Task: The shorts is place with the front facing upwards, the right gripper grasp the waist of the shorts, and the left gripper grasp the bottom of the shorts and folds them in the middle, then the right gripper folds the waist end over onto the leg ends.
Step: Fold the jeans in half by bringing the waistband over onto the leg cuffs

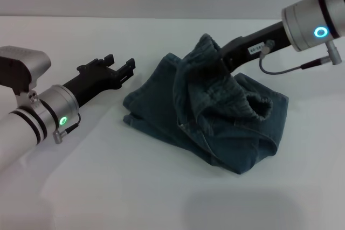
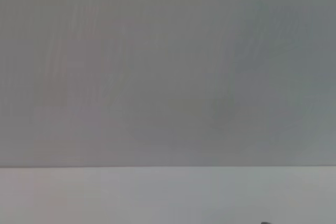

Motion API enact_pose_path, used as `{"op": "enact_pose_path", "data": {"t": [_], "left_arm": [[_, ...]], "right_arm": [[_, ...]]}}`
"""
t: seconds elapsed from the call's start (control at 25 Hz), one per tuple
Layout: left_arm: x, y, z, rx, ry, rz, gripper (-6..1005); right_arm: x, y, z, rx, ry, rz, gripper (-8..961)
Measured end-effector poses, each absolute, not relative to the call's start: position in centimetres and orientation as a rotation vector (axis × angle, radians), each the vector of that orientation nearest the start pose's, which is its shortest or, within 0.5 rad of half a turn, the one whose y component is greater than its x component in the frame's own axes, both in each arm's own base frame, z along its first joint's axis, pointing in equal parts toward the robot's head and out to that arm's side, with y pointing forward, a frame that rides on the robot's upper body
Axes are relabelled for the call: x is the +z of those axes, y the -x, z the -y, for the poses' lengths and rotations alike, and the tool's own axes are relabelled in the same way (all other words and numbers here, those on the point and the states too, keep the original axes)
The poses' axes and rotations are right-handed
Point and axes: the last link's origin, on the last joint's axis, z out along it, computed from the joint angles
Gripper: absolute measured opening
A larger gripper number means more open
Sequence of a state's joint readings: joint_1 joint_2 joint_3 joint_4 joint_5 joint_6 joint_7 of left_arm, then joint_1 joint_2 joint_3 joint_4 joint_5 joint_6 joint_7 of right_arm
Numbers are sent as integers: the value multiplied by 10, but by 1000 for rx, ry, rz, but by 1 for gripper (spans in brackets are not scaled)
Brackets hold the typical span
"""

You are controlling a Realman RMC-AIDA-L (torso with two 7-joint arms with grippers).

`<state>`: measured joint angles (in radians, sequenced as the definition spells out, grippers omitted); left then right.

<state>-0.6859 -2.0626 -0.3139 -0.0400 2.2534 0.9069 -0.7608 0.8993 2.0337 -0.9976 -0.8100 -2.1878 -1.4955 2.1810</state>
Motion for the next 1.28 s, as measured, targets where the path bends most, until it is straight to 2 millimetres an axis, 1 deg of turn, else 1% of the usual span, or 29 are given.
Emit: {"op": "enact_pose_path", "data": {"t": [0.24, 0.4, 0.56, 0.88, 0.96, 1.16, 1.28], "left_arm": [[-68, 289, -375, -689, 2069, 879, 616], [-70, 288, -374, -679, 2080, 867, 616], [-73, 286, -373, -678, 2087, 851, 616], [-70, 290, -374, -663, 2065, 852, 617], [-68, 292, -374, -658, 2047, 845, 617], [-63, 296, -375, -659, 2012, 843, 617], [-63, 297, -375, -659, 2009, 845, 617]], "right_arm": [[-7, -122, -413, 180, 2905, -857, 511], [-10, -115, -416, 114, 2926, -731, 600], [-18, -109, -415, 56, 2959, -593, 690], [-32, -98, -409, -77, 3010, -363, 689], [-34, -98, -406, -135, 3018, -312, 690], [-33, -95, -403, -290, 3003, -187, 689], [-29, -92, -404, -304, 2978, -151, 689]]}}
